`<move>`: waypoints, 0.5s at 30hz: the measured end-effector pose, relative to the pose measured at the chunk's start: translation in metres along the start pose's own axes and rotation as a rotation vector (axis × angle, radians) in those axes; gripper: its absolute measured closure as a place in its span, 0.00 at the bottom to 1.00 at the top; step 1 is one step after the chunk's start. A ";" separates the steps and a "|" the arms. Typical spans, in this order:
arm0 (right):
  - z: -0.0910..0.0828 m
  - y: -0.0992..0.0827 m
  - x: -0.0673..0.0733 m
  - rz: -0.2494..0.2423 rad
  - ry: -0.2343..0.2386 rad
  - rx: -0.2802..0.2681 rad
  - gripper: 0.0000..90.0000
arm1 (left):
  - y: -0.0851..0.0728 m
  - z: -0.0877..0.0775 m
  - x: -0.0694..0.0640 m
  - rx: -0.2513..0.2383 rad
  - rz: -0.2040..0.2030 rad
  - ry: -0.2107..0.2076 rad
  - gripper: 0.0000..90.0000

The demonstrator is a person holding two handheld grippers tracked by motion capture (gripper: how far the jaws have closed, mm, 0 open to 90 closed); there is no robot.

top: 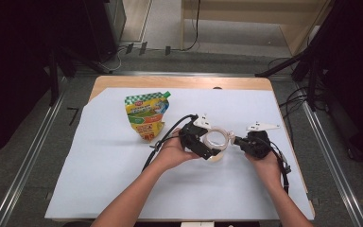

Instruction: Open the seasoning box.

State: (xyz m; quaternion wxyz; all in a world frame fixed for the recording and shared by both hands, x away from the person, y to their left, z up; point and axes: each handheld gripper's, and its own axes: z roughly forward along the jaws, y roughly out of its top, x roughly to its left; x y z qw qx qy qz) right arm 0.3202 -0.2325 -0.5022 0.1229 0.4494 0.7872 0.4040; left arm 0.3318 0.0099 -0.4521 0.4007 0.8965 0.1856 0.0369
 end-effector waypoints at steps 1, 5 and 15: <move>0.000 0.000 0.000 -0.003 -0.001 -0.001 1.00 | 0.000 0.000 0.000 -0.003 0.000 0.000 0.12; 0.000 0.000 0.000 0.001 -0.002 0.001 1.00 | 0.000 0.000 0.000 -0.001 0.005 0.005 0.13; 0.000 0.000 0.000 0.003 -0.001 0.000 1.00 | 0.005 -0.003 0.000 0.000 0.007 0.002 0.13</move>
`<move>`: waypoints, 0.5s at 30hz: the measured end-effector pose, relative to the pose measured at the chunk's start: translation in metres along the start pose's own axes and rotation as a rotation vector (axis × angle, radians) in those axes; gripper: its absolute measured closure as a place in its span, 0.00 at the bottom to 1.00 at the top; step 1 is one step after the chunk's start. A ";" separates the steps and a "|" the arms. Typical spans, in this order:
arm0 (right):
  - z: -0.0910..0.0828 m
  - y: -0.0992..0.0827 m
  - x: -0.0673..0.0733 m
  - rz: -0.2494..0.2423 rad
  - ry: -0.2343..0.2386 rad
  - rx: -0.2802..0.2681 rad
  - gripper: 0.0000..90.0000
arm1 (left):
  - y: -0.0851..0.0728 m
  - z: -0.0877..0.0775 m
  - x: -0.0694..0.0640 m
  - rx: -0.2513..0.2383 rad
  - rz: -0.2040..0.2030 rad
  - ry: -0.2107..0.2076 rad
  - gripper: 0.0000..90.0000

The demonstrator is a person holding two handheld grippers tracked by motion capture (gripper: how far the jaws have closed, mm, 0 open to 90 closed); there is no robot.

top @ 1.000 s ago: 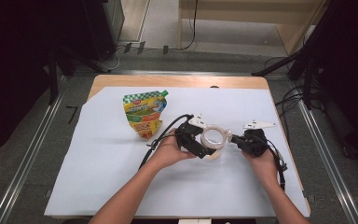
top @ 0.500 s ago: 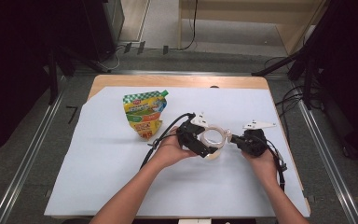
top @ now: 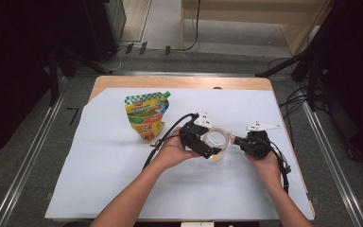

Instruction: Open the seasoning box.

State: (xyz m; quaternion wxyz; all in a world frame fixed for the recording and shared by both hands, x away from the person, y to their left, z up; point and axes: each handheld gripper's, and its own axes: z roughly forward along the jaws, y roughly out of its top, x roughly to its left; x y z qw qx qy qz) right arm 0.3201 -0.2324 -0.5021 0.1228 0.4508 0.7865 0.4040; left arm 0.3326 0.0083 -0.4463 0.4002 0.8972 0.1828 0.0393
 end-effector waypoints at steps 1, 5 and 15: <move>0.000 0.000 0.000 -0.003 0.000 -0.001 1.00 | 0.001 -0.001 0.000 0.000 0.002 0.000 0.13; 0.000 0.000 0.000 -0.002 0.000 -0.001 1.00 | 0.003 -0.003 0.000 -0.014 -0.001 -0.004 0.13; 0.000 0.000 0.000 0.000 0.005 -0.001 1.00 | 0.011 -0.007 0.000 -0.011 0.014 0.002 0.13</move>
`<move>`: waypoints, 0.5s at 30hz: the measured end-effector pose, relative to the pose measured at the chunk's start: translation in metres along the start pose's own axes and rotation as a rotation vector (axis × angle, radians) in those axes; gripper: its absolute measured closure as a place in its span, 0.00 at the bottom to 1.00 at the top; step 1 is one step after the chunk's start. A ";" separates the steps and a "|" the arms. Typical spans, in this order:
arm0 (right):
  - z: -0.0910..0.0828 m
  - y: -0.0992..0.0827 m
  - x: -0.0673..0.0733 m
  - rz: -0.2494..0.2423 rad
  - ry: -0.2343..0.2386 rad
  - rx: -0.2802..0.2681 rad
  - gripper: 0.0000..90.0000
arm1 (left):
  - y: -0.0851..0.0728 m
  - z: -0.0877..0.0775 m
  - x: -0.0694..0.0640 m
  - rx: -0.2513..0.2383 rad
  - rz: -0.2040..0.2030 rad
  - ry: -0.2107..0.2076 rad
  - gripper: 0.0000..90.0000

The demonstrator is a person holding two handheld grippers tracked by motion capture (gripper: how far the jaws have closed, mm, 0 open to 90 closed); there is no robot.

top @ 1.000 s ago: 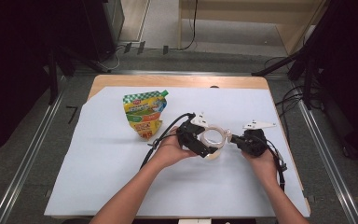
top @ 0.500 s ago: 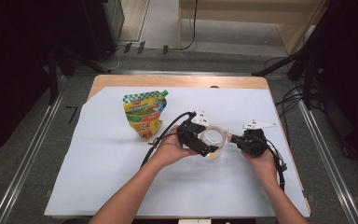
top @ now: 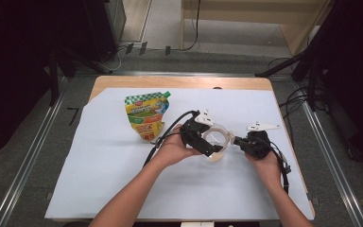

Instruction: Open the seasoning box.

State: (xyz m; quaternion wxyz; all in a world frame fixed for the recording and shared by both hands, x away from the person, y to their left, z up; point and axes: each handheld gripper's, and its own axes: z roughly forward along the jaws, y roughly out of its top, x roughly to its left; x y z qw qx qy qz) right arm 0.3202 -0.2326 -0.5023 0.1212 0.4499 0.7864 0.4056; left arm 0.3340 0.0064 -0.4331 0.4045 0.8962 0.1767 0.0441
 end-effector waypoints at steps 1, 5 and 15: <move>0.000 0.000 0.000 0.002 0.001 0.000 1.00 | 0.002 -0.001 0.000 -0.009 -0.001 -0.007 0.13; 0.000 0.000 0.001 -0.002 0.002 -0.002 1.00 | 0.007 -0.004 0.000 -0.026 -0.010 -0.034 0.19; -0.001 0.000 -0.001 0.006 0.016 -0.004 1.00 | 0.018 -0.009 -0.009 0.002 -0.033 -0.093 0.54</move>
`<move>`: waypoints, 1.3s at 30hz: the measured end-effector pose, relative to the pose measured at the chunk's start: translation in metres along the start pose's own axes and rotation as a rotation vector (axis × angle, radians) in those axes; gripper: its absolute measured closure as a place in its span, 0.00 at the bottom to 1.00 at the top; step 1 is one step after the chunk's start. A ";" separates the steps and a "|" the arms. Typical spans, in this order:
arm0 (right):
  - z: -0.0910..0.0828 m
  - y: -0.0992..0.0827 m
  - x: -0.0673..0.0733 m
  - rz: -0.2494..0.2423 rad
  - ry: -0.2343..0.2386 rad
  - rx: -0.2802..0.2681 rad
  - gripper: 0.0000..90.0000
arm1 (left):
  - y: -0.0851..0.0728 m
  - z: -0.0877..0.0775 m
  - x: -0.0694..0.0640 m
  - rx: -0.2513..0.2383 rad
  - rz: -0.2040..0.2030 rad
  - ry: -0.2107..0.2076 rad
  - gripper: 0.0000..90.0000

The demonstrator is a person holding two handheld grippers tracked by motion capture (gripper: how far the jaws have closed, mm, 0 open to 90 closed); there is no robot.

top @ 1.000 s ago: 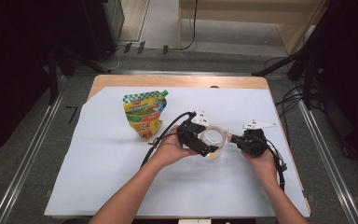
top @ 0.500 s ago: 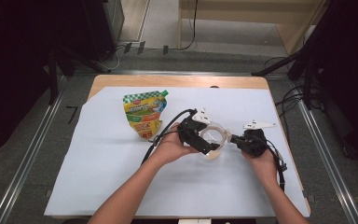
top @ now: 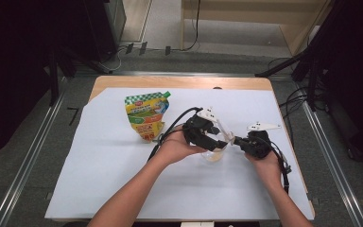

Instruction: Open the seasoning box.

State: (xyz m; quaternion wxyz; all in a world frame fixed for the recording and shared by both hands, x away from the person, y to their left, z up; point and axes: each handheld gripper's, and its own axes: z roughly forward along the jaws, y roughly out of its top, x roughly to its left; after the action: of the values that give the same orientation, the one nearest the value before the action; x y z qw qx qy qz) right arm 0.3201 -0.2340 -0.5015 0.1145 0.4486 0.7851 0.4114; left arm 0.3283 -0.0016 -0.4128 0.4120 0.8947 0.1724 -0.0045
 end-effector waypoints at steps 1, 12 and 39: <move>0.000 0.000 0.000 0.001 0.002 0.000 1.00 | 0.001 0.000 -0.001 -0.003 0.002 -0.006 0.57; -0.003 0.001 0.000 0.010 0.014 -0.015 1.00 | 0.013 0.001 -0.010 0.002 0.023 -0.063 0.91; -0.026 0.000 -0.004 0.033 -0.002 -0.069 0.97 | 0.034 0.018 -0.010 -0.016 -0.027 -0.095 0.76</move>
State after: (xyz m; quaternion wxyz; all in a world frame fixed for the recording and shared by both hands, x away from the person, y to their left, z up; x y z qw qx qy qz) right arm 0.3077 -0.2512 -0.4857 0.1240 0.4578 0.7628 0.4395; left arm 0.3322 -0.0380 -0.3985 0.4269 0.8877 0.1647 -0.0509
